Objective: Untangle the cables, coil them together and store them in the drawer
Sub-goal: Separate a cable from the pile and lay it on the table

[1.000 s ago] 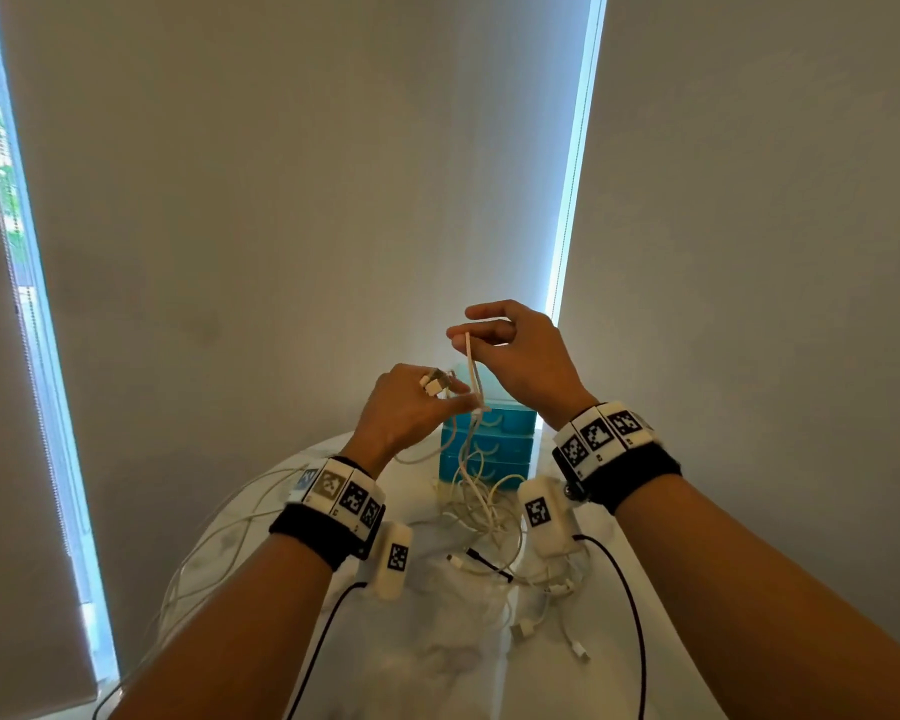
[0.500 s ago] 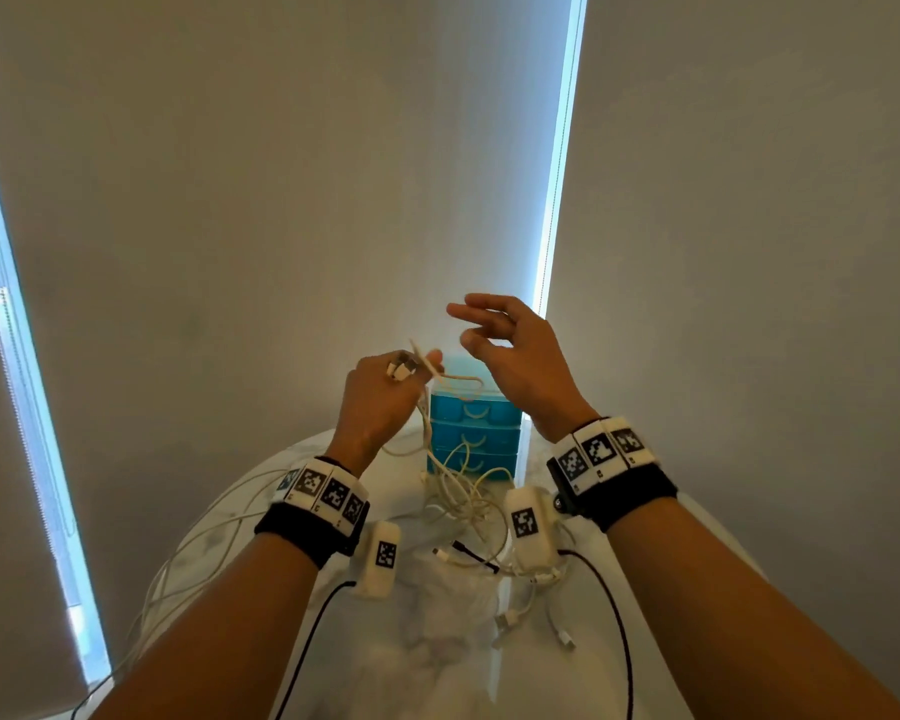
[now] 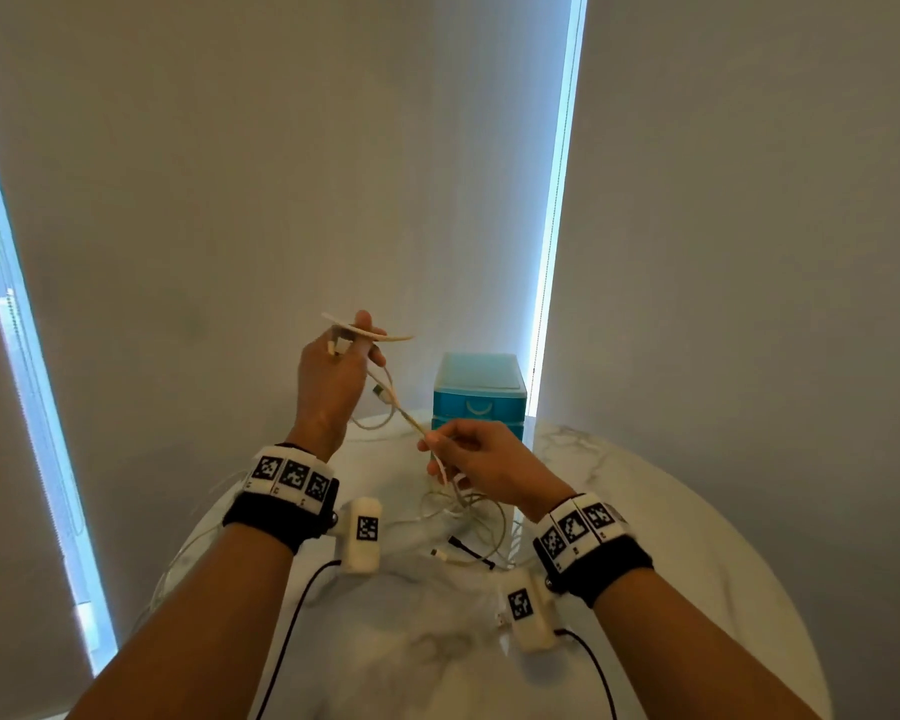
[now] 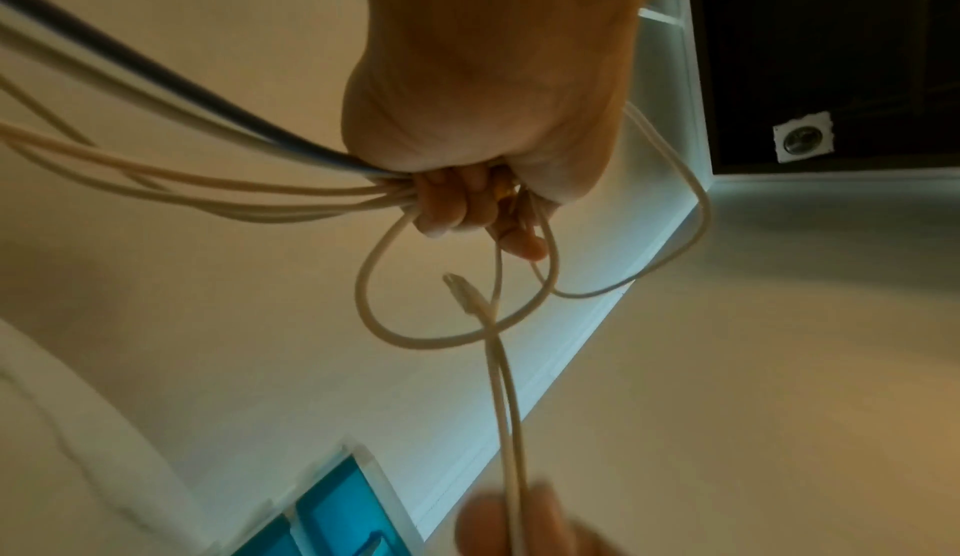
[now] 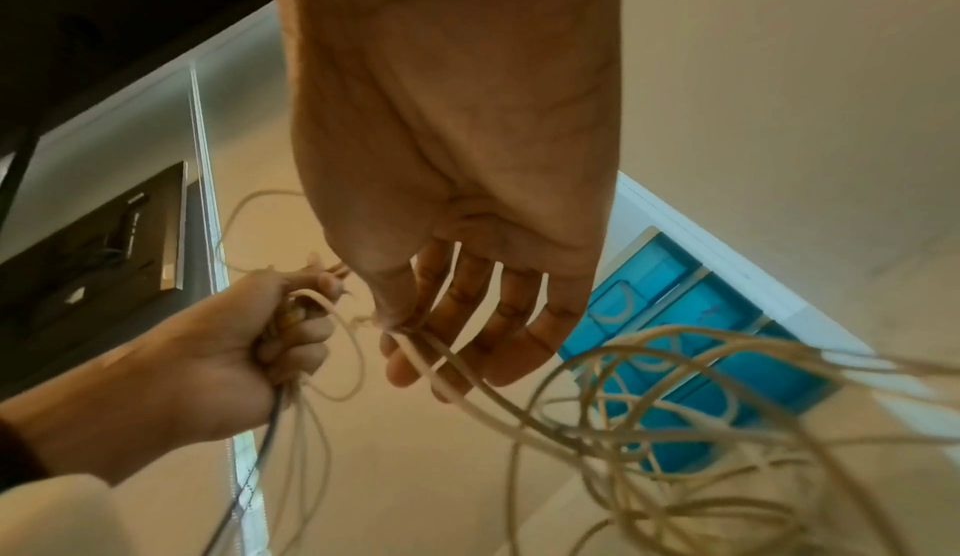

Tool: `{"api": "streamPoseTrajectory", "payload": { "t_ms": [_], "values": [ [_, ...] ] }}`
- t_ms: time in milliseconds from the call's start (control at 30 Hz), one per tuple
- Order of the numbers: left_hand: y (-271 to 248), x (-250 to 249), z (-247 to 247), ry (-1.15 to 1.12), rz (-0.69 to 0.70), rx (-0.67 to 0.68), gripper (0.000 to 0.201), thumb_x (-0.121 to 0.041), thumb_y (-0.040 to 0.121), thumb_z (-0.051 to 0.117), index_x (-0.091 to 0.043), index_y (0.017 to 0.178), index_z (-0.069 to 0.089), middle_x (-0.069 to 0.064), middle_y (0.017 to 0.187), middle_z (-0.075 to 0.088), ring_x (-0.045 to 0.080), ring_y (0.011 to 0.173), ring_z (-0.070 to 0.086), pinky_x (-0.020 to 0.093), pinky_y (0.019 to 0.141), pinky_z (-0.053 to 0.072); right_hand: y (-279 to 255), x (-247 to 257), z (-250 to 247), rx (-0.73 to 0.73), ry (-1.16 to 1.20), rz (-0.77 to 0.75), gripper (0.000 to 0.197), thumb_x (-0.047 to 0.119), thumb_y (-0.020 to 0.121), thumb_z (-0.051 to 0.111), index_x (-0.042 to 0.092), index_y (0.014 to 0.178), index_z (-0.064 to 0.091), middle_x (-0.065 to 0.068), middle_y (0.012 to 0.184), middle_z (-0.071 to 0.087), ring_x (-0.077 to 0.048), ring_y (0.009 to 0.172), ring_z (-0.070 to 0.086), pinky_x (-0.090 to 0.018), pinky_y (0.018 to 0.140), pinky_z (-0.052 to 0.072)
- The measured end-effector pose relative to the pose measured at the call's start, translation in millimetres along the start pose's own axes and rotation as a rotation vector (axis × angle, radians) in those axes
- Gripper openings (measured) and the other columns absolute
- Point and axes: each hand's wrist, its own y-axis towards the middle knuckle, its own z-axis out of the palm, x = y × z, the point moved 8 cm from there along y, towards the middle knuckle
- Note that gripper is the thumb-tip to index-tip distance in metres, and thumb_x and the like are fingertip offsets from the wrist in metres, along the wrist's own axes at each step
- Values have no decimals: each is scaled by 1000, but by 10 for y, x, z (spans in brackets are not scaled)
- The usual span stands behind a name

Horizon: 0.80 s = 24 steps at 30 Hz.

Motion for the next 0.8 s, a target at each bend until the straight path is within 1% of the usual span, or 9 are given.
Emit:
{"api": "streamPoseTrajectory", "payload": {
  "t_ms": [133,233,300,367,433,467,533,667,800],
  "values": [
    [163,-80,-462,-175,30,-199,46,-67,99,60,-28,85,81,-3,76,74,8,57,53,38,71,40,-77,-347,-502,-375,-76,62,16,27,104,69,18,95,78,0,81,80,-12,71,76,-23,64,58],
    [280,-117,-794,-225,29,-334,44,-74,92,60,-40,72,77,-4,75,73,14,59,52,43,75,39,-248,-795,-868,-664,59,262,16,12,103,63,9,92,74,-11,80,77,-27,72,77,-44,69,67],
    [311,-160,-856,-248,51,-334,43,-71,94,61,-36,76,79,-4,78,74,12,61,52,44,79,38,-232,-1016,-887,-610,-12,387,21,19,102,65,2,97,76,-15,80,78,-28,71,77,-53,74,68],
    [300,-189,-782,-265,71,-279,44,-66,98,62,-27,82,78,-2,83,75,10,63,52,43,79,37,-159,-1046,-800,-503,-194,435,38,31,98,70,-4,111,73,-18,94,79,-31,85,78,-51,83,66],
    [254,-196,-653,-272,61,-227,43,-60,101,63,-25,82,78,-2,86,76,7,60,51,35,69,38,-115,-811,-745,-514,-393,355,48,37,97,72,1,128,66,-12,123,71,-26,107,70,-36,90,58],
    [230,-195,-580,-273,54,-200,42,-59,102,63,-24,84,79,-2,85,75,7,57,49,32,62,35,-81,-646,-689,-522,-414,270,45,37,98,72,5,130,64,-7,126,68,-20,107,67,-28,83,52],
    [178,-211,-418,-245,44,-126,43,-60,102,62,-22,91,80,-1,81,74,8,50,42,27,51,31,-18,-250,-419,-402,-330,105,44,35,100,72,14,135,58,0,109,71,-10,95,66,-20,74,47],
    [31,-320,-82,-142,15,111,44,-59,102,62,-20,98,82,0,81,73,9,44,38,23,42,28,88,281,123,-111,-183,-45,62,49,97,74,33,147,43,5,102,76,-13,88,74,-30,85,59],
    [-100,-446,86,-75,10,307,45,-56,104,62,-16,102,82,0,79,69,9,45,38,24,42,27,132,432,101,-161,88,-73,32,42,107,63,27,134,53,-2,95,80,-15,66,75,-26,60,58]
  ]
}}
